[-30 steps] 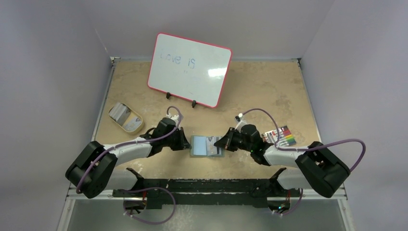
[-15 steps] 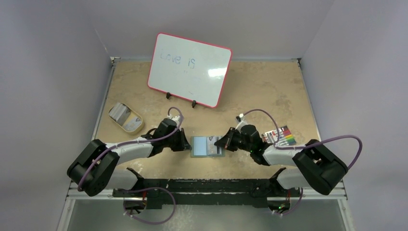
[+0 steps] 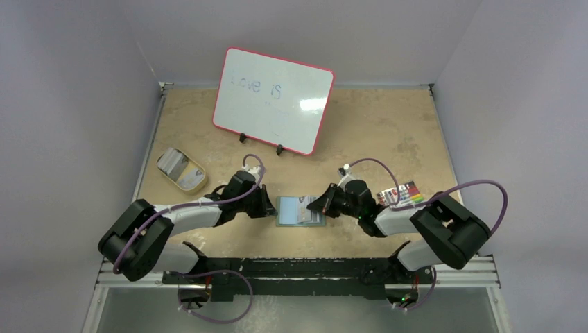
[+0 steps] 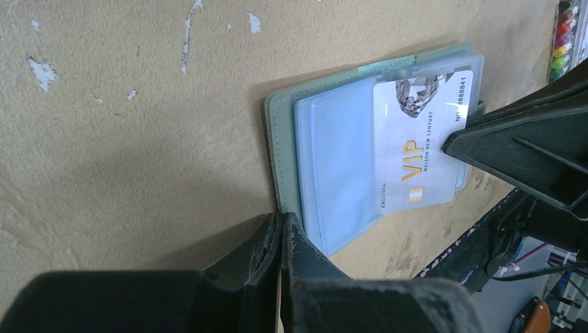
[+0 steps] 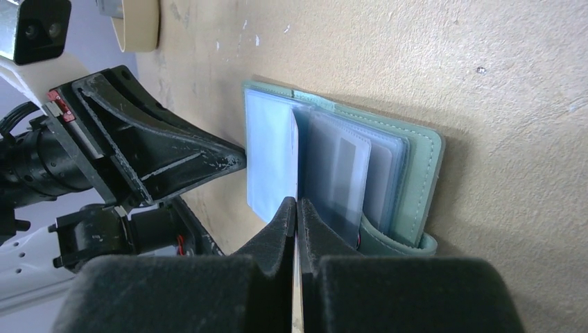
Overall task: Put the credit cards into the card holder
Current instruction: Insert the credit card into the card holder.
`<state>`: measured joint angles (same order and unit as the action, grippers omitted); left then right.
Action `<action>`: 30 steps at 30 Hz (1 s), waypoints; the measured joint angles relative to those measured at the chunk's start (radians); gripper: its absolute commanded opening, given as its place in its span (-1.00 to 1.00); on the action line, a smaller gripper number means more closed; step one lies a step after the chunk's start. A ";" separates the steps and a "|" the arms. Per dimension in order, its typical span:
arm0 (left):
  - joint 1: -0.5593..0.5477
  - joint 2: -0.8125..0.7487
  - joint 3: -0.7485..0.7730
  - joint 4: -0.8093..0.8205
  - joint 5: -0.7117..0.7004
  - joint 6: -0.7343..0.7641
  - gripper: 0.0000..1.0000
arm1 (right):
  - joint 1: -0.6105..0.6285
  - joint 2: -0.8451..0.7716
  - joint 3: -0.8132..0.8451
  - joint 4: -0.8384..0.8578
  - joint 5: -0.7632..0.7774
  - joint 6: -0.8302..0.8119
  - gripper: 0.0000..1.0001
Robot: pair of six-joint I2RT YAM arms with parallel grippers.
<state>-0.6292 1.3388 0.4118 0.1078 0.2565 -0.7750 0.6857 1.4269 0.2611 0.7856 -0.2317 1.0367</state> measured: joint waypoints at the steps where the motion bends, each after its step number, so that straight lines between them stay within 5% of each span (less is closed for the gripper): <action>1: -0.002 0.001 0.000 0.003 0.000 0.000 -1.00 | 0.000 0.006 0.000 0.010 -0.001 0.002 -1.00; 14: -0.022 0.003 0.000 0.007 -0.010 -0.025 -1.00 | -0.004 0.074 0.006 0.084 -0.022 0.019 -0.90; 23: -0.039 0.003 -0.010 0.031 -0.026 -0.053 -1.00 | -0.004 0.073 0.089 -0.071 0.000 -0.043 -0.23; 30: -0.040 0.018 -0.010 0.056 -0.024 -0.053 -1.00 | -0.004 -0.036 0.171 -0.318 0.089 -0.145 -0.08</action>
<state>-0.6693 1.3571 0.4015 0.1638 0.2329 -0.8284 0.6819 1.3907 0.4316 0.4679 -0.1432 0.8913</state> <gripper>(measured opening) 0.005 0.447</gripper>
